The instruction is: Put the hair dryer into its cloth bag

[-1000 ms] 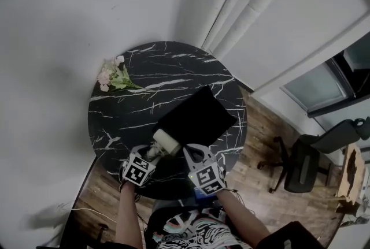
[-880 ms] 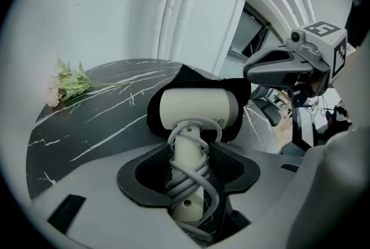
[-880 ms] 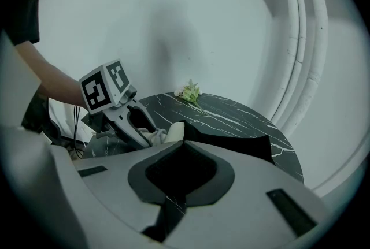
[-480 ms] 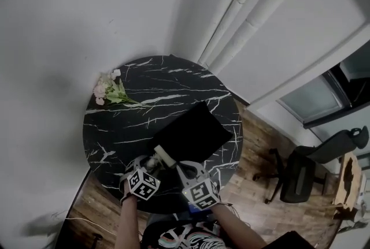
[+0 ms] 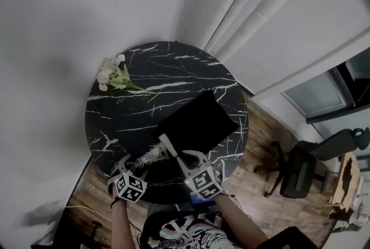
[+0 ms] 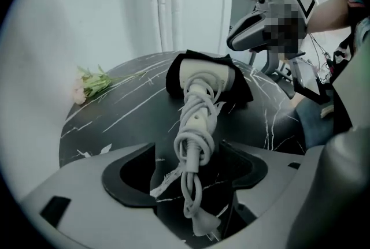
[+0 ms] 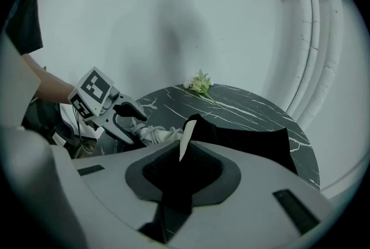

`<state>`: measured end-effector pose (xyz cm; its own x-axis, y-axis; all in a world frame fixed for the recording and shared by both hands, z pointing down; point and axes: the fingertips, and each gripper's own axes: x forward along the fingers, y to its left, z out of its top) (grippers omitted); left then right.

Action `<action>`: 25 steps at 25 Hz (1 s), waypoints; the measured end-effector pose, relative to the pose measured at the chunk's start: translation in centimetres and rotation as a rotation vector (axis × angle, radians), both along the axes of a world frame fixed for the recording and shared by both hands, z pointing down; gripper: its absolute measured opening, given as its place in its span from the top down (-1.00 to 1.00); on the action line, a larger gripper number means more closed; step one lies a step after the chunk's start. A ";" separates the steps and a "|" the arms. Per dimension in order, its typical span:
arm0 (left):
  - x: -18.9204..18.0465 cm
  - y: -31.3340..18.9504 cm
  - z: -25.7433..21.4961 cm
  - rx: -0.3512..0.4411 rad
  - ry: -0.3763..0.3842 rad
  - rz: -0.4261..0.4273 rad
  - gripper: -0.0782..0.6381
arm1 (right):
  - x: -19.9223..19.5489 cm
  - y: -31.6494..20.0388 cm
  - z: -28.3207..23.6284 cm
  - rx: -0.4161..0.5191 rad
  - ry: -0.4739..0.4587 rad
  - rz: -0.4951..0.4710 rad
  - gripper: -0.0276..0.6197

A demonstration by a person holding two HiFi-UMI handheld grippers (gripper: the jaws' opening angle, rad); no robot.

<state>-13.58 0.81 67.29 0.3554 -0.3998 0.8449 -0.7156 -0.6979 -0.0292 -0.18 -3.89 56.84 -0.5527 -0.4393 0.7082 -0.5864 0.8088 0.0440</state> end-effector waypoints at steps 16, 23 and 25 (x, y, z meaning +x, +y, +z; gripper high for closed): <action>-2.2 1.3 0.8 -0.011 0.040 -0.120 -0.11 | -1.4 -3.4 3.8 -0.046 0.087 0.056 0.43; -1.4 1.5 0.9 -0.024 0.048 -0.087 0.26 | -1.7 -3.5 3.3 -0.026 0.086 0.062 0.82; -1.0 1.6 0.9 -0.027 0.032 -0.061 0.40 | -1.5 -3.6 3.3 -0.042 0.070 0.077 0.83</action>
